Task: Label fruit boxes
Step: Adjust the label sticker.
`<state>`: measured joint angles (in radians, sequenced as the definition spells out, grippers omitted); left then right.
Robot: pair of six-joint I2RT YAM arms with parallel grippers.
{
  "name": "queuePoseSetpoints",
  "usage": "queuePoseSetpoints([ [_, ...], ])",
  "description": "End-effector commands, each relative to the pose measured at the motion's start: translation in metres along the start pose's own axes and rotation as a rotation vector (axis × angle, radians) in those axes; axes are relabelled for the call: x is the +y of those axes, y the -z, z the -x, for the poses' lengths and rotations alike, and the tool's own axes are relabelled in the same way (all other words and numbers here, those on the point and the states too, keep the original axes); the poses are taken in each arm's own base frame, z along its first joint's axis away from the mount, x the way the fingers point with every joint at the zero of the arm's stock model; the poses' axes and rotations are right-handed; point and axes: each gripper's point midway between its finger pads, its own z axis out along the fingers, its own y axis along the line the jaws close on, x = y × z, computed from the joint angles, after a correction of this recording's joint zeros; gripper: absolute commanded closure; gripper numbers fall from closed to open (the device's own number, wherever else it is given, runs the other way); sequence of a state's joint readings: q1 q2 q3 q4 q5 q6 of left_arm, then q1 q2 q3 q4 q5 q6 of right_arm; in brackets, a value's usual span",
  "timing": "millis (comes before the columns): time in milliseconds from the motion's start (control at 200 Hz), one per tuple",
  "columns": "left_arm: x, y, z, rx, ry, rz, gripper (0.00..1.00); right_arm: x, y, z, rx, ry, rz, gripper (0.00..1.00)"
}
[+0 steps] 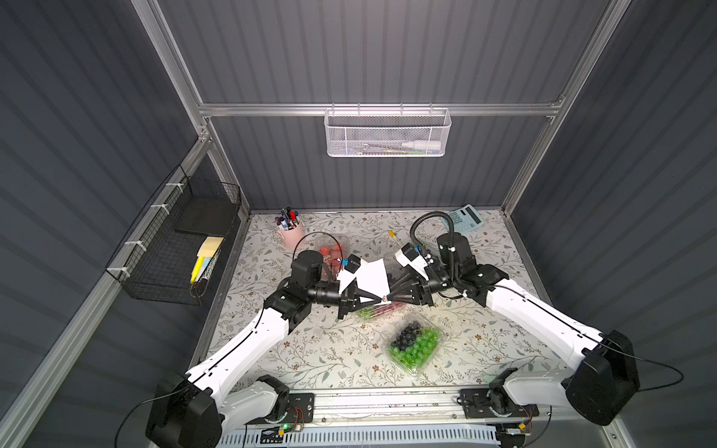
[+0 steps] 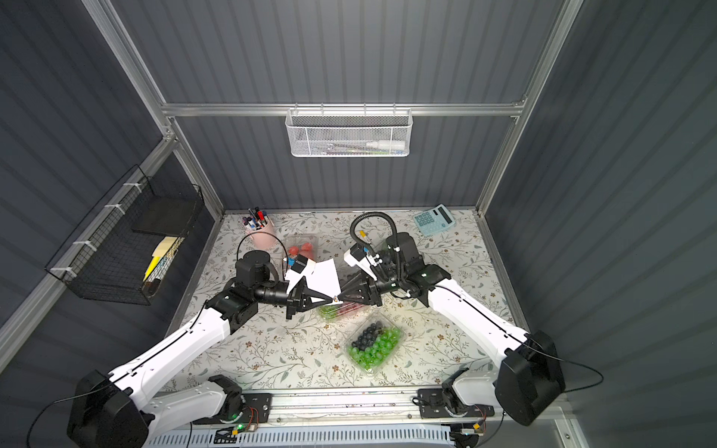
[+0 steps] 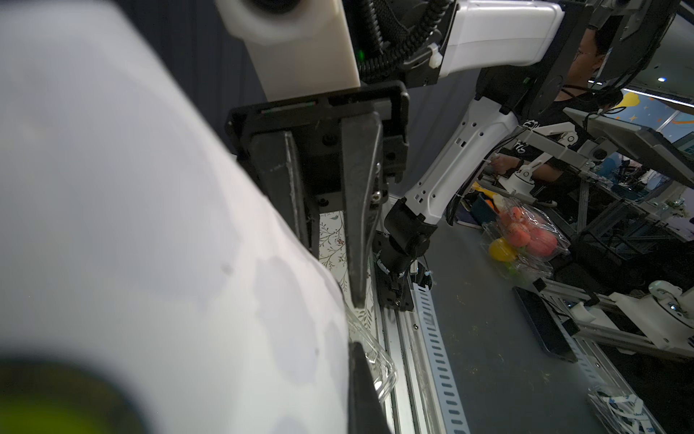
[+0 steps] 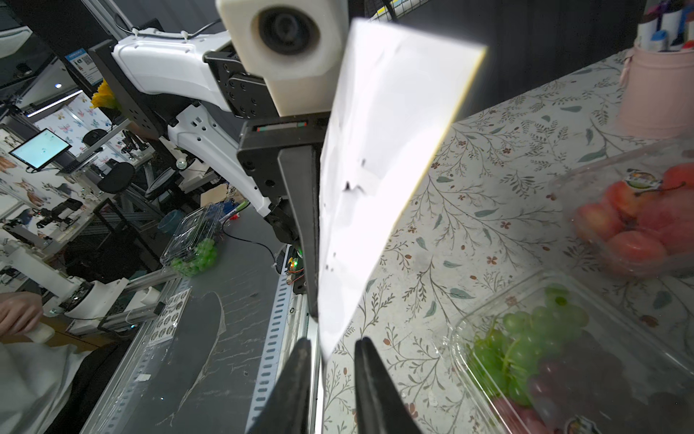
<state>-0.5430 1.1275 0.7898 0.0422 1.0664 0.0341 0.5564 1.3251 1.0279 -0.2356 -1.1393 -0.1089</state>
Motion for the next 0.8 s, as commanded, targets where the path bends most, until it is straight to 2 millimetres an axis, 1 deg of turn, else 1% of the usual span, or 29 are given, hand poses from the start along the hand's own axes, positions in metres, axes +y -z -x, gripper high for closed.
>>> queuePoseSetpoints([
  [0,-0.009,0.001,0.010,-0.011,-0.040,-0.016,1.00,0.004,-0.001,-0.004,0.006,-0.011,0.033,0.83],
  [150,-0.010,0.001,0.012,-0.013,-0.044,-0.018,1.00,0.003,-0.001,-0.005,0.006,-0.003,0.033,0.97],
  [200,-0.009,0.001,0.013,-0.015,-0.048,-0.018,1.00,0.003,-0.002,-0.005,0.005,-0.007,0.044,1.00],
  [340,-0.009,-0.001,0.014,-0.017,-0.053,-0.023,1.00,0.009,-0.004,-0.004,0.000,-0.003,0.083,1.00],
  [550,-0.007,-0.002,0.014,-0.020,-0.058,-0.023,1.00,0.017,-0.004,-0.006,-0.002,-0.001,0.131,1.00],
  [685,-0.006,-0.003,0.014,-0.021,-0.055,-0.020,1.00,0.018,-0.006,-0.007,0.002,-0.005,0.143,1.00],
  [795,-0.006,-0.003,0.015,-0.024,-0.056,-0.020,1.00,0.012,-0.008,-0.009,0.007,-0.007,0.116,1.00],
])
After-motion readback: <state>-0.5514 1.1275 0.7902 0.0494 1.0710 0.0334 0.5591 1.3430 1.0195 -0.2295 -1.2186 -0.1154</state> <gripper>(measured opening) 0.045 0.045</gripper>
